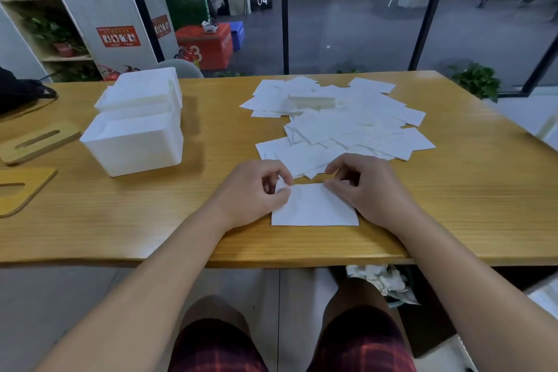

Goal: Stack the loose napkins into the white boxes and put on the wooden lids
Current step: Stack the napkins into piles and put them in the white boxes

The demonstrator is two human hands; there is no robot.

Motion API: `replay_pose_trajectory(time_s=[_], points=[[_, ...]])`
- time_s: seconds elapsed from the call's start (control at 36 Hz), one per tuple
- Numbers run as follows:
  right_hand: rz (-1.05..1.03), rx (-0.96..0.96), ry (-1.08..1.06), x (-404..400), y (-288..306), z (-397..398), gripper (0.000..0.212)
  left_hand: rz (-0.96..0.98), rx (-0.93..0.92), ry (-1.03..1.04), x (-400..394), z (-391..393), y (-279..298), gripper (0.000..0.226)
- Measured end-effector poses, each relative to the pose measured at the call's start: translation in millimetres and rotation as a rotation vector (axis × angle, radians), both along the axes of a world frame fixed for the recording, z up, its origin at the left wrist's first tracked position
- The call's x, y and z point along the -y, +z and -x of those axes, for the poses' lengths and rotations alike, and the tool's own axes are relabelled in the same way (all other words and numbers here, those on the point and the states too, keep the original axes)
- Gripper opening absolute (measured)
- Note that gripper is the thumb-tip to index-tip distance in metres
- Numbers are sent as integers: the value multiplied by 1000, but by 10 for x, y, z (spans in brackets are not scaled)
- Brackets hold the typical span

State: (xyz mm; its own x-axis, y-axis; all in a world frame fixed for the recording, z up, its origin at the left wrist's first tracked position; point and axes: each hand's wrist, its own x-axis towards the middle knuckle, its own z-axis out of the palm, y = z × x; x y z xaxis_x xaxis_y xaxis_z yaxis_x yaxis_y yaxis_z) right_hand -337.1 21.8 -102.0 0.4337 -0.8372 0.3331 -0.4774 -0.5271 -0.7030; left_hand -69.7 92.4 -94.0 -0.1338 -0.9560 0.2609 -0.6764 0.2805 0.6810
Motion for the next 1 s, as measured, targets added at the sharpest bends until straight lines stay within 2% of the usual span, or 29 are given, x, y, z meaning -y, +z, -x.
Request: replay_pose_trajectory(time_s=[0.11, 0.22, 0.33, 0.5, 0.61, 0.86, 0.94, 1.0], points=[[109, -87, -24, 26, -3, -30, 19, 85, 129, 17, 26, 3, -16, 13], [270, -178, -120, 250, 8, -78, 15, 215, 117, 127, 224, 47, 6, 7], [360, -334, -120, 454, -7, -124, 18, 130, 218, 98, 490, 97, -3, 27], [424, -334, -128, 484, -22, -152, 8, 189, 269, 111, 519, 120, -78, 19], [384, -293, -125, 483, -13, -154, 7, 235, 286, 98, 484, 123, -84, 12], [319, -219, -102, 406, 41, -163, 7, 284, 224, 63, 456, 128, -60, 24], [266, -216, -80, 278, 77, -215, 7, 323, 263, 46, 423, 155, -40, 34], [339, -193, -66, 189, 108, -232, 6, 390, 295, 56, 413, 146, -47, 24]])
